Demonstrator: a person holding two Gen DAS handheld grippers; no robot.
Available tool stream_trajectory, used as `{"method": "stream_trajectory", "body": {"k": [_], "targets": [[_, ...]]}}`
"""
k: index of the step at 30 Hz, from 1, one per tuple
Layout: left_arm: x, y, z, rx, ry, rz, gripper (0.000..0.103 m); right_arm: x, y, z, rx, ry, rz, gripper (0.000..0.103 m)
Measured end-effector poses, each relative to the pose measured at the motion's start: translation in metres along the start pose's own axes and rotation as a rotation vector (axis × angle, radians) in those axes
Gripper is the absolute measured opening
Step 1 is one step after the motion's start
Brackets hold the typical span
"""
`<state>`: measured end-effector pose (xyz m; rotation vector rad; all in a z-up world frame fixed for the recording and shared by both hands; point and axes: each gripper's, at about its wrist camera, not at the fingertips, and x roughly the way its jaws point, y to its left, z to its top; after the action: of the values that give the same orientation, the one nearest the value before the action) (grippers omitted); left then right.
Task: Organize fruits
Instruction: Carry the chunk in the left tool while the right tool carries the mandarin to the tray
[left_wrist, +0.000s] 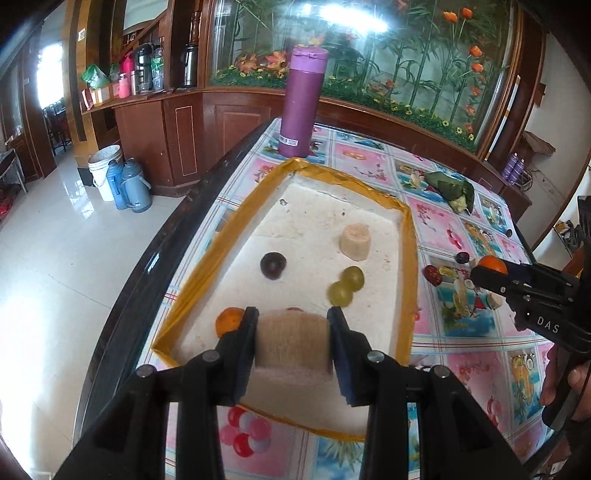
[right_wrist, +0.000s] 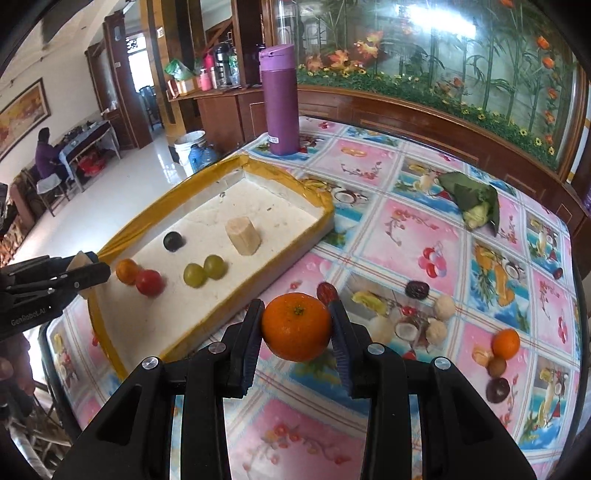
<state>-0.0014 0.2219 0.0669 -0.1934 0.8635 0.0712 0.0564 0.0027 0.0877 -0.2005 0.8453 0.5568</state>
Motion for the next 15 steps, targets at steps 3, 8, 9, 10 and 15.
{"method": "stream_trajectory", "body": {"k": [3,8,9,10,15], "targets": [[0.013,0.007,0.009,-0.005,0.009,-0.003,0.040,0.018,0.008,0.021,-0.007,-0.001,0.011,0.034],[0.032,0.008,0.016,-0.008,0.026,-0.024,0.041,0.053,0.018,0.052,-0.018,-0.005,0.015,0.034],[0.035,0.008,0.016,-0.008,0.031,-0.030,0.041,0.059,0.019,0.056,-0.020,-0.002,0.015,0.034],[0.038,0.007,0.015,-0.006,0.035,-0.037,0.041,0.065,0.019,0.060,-0.018,0.003,0.014,0.034],[0.051,0.004,0.014,0.005,0.059,-0.050,0.041,0.097,0.013,0.072,-0.010,0.032,-0.003,0.034]]}}
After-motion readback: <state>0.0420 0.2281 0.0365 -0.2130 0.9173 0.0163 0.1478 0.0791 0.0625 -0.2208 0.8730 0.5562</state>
